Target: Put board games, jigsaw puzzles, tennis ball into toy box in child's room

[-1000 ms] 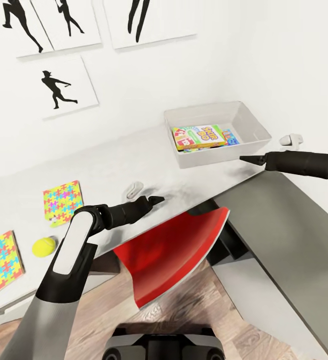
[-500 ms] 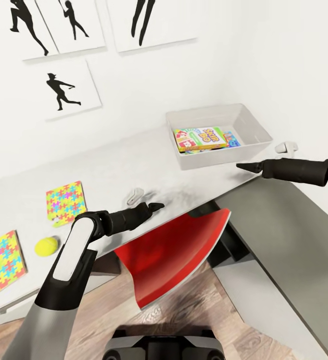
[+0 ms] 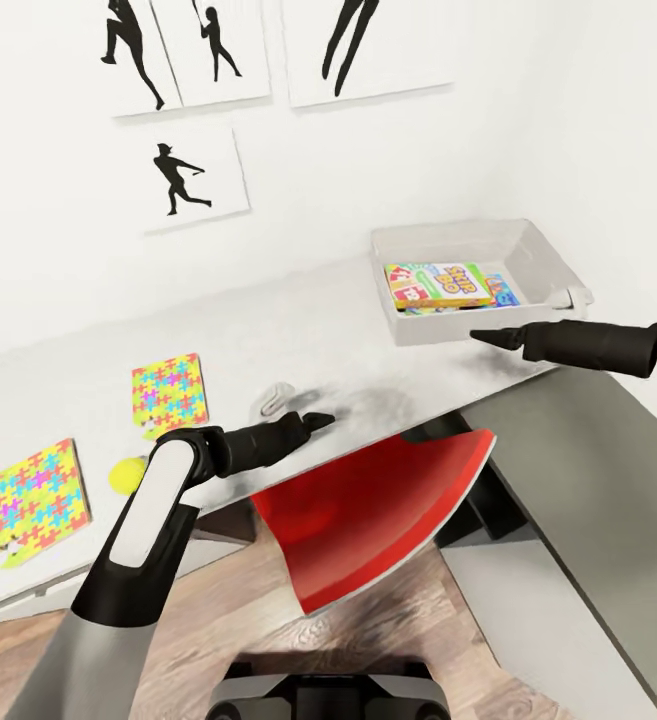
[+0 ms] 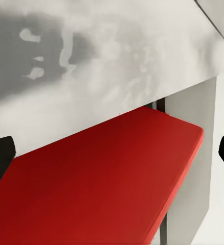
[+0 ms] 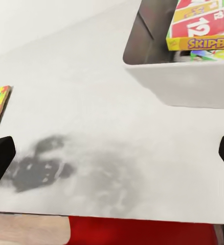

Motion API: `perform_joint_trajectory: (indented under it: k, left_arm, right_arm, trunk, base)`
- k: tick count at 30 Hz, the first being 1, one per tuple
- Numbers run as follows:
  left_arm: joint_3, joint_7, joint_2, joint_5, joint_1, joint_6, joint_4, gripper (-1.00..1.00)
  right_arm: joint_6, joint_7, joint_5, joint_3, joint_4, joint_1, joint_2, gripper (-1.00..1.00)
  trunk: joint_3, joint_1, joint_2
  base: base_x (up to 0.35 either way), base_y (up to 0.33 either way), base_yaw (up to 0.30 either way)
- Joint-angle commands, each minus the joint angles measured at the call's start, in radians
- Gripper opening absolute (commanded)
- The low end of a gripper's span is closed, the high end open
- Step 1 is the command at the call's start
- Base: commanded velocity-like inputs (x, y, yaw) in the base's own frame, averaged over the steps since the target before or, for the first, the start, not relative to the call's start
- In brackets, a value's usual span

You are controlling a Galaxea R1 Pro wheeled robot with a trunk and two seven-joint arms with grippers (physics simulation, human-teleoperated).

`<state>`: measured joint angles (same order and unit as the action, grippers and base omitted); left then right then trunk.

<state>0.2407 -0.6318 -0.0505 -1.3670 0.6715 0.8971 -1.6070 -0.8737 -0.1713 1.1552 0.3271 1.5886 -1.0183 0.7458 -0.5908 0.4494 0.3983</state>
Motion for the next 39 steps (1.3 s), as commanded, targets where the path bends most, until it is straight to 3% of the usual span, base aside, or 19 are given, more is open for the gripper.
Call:
perform_joint_trajectory:
  k: [1,22,31,36,38,39]
  left_arm:
    - [0.000,-0.010,0.000,-0.009,0.001,0.001,-0.001,1.00]
    - [0.024,-0.016,-0.001,0.002,0.002,0.000,0.002,1.00]
    - [0.036,-0.010,-0.014,0.067,0.004,-0.002,0.008,1.00]
    - [0.079,-0.008,-0.025,0.089,0.005,-0.007,0.009,1.00]
    - [0.116,-0.008,-0.032,0.098,0.007,-0.013,0.012,1.00]
    - [0.116,-0.008,-0.032,0.098,0.007,-0.013,0.012,1.00]
  right_arm:
    - [-0.002,-0.007,-0.007,0.001,0.000,-0.001,0.001,1.00]
    - [-0.003,0.075,0.012,-0.002,0.009,0.015,-0.018,1.00]
    - [-0.004,0.082,0.018,-0.008,0.015,0.062,-0.008,1.00]
    - [-0.007,0.081,0.022,-0.046,0.019,0.123,0.004,1.00]
    - [-0.018,0.077,0.023,-0.097,0.020,0.173,0.012,1.00]
    - [-0.018,0.077,0.023,-0.097,0.020,0.173,0.012,1.00]
  trunk:
    - [-0.001,0.001,0.002]
    - [0.015,0.001,0.002]
    - [0.025,0.001,0.002]
    - [0.032,0.001,0.002]
    - [0.034,0.001,0.002]
    - [0.036,0.001,0.002]
  base:
    - [0.000,0.000,0.250]
    - [0.000,0.000,0.252]
    - [0.000,0.000,0.214]
    - [0.000,0.000,0.198]
    - [0.000,0.000,0.191]
    - [0.000,0.000,0.190]
